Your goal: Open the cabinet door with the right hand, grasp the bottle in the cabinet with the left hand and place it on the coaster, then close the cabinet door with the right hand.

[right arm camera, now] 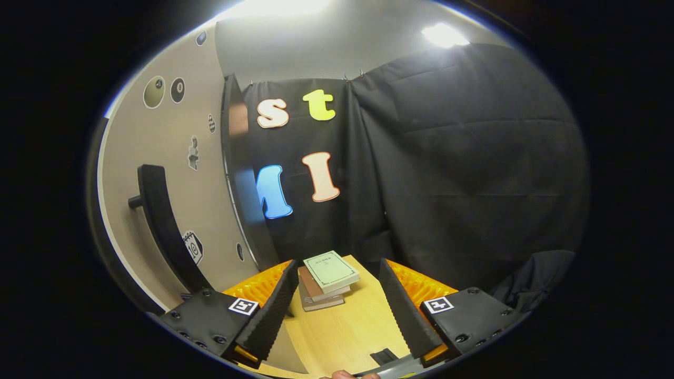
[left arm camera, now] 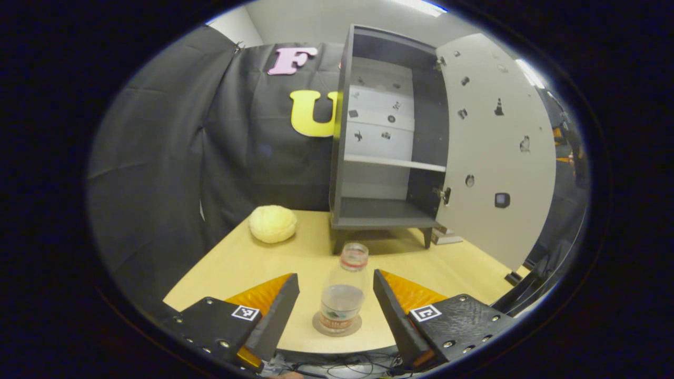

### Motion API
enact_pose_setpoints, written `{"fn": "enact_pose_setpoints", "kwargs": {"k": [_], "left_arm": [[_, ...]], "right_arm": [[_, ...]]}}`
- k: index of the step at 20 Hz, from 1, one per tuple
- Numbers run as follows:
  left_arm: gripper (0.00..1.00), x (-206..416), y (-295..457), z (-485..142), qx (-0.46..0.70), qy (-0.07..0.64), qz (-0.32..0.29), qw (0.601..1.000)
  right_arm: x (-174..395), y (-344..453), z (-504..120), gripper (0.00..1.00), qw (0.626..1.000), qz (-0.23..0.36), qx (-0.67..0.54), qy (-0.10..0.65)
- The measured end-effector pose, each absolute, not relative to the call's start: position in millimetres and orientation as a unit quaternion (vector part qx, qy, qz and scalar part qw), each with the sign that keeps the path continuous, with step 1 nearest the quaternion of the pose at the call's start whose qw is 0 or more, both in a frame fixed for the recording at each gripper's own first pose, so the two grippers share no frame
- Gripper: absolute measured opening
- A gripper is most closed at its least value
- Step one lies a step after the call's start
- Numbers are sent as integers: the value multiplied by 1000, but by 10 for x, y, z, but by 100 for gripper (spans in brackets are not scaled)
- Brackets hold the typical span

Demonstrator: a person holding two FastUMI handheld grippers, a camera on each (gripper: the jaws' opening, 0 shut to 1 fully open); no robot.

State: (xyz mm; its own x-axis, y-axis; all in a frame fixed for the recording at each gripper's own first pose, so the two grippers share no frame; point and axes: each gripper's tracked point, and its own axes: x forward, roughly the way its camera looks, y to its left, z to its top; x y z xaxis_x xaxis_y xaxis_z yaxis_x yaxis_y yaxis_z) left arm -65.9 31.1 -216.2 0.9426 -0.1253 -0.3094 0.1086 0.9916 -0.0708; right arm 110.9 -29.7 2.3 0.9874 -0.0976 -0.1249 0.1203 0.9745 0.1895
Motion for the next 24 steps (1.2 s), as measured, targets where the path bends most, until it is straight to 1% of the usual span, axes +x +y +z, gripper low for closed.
{"fn": "enact_pose_setpoints", "kwargs": {"k": [1, 2, 3, 5, 6, 7, 9, 10, 11, 14, 15, 16, 17, 19, 22, 24], "left_arm": [[88, -617, 364, -1983, -23, 147, -55, 987], [88, -553, 400, -1837, -18, 137, -51, 989], [88, -491, 441, -1697, -12, 129, -46, 990], [88, -412, 501, -1540, 0, 129, -40, 991], [85, -400, 525, -1484, 2, 129, -37, 991], [88, -373, 553, -1414, 0, 126, -34, 991], [88, -339, 578, -1289, -9, 120, -32, 992], [85, -328, 601, -1246, -11, 118, -31, 992], [88, -311, 619, -1210, -11, 118, -31, 992], [88, -260, 666, -1117, -15, 116, -30, 993], [88, -238, 681, -1096, -16, 116, -30, 993], [85, -232, 720, -1057, -15, 112, -27, 993], [85, -223, 765, -993, -13, 102, -25, 994], [87, -210, 812, -956, -8, 97, -25, 995], [85, -206, 866, -938, -12, 97, -22, 995], [88, -234, 911, -952, -11, 101, -17, 995]], "right_arm": [[1129, -251, 31, 98, 992, -48, 98, 57], [1153, -223, 27, 93, 993, -43, 94, 59], [1159, -209, 30, 98, 993, -38, 90, 61], [1160, -147, 86, 98, 994, -28, 87, 57], [1149, -111, 119, 98, 994, -22, 88, 55], [1136, -75, 159, 98, 994, -17, 90, 51], [1113, -71, 210, 98, 995, -19, 88, 45], [1105, -75, 235, 98, 995, -22, 89, 44], [1086, -60, 261, 98, 995, -23, 91, 40], [1063, 11, 335, 98, 995, -22, 88, 33], [1039, 28, 339, 91, 996, -26, 82, 32], [1029, 54, 347, 91, 996, -29, 78, 32], [1023, 95, 340, 96, 996, -29, 80, 35], [990, 215, 321, 96, 995, -23, 86, 40], [915, 476, 313, 96, 995, -2, 92, 44], [887, 662, 317, 96, 995, 14, 91, 46]]}}
